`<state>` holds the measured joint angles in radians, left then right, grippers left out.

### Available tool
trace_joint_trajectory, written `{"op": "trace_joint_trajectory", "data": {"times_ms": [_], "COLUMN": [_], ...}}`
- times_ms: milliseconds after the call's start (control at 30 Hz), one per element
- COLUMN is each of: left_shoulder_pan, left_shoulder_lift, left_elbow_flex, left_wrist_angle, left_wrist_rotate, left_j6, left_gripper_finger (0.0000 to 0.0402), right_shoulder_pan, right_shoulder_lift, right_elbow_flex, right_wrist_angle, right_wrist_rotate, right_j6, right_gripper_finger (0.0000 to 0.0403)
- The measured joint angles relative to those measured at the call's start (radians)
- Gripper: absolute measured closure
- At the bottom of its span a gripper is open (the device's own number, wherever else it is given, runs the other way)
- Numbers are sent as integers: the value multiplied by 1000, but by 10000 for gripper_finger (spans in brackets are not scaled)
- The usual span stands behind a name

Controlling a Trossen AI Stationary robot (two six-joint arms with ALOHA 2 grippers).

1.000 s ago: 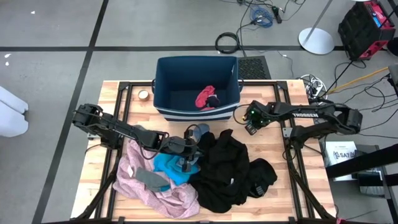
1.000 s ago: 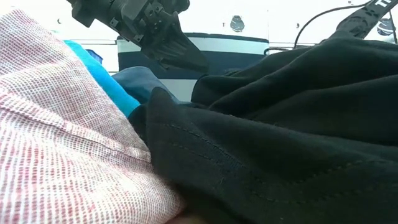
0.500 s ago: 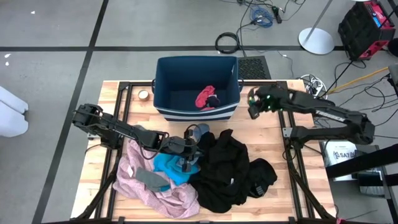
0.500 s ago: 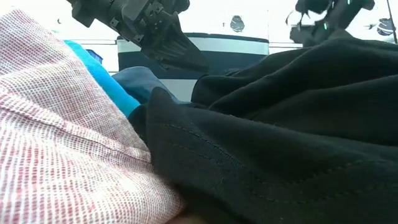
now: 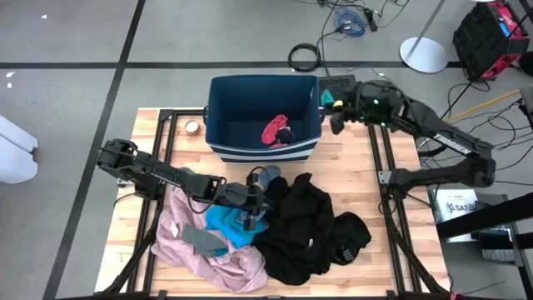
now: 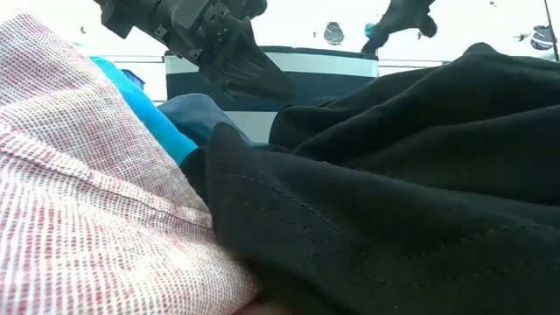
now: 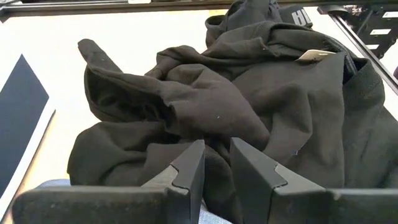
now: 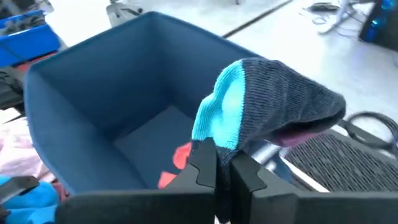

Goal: Sort clothes
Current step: Put the dark blue sock into the blue laundry bin

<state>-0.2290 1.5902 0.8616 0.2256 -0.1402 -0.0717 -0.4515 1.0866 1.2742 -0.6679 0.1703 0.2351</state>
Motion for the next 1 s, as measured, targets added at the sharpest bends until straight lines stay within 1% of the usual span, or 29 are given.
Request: {"op": "trace_joint_trajectory", "data": {"times_ms": [233,533,700,1000], "left_shoulder_pan": [0,0,0,0], "left_shoulder_lift": [0,0,0,0], "left_elbow_flex": [0,0,0,0], "left_wrist_angle": [1,0,-3,-7], "left_wrist_rotate": [0,0,0,-1], "left_j6": [6,6,6,7], "left_gripper_finger": [314,314,314,314], "right_shoulder_pan": [39,69,68,68], "right_shoulder_lift": [171,348,397,406], "right_elbow_flex": [25,25,25,25], "right_wrist_angle": [121,244,267,272], "right_wrist_rotate": [-73,-80,-109,-118], "right_j6": [-38,-56,-56,-69], "right_gripper_finger": [403,403,392,373]}}
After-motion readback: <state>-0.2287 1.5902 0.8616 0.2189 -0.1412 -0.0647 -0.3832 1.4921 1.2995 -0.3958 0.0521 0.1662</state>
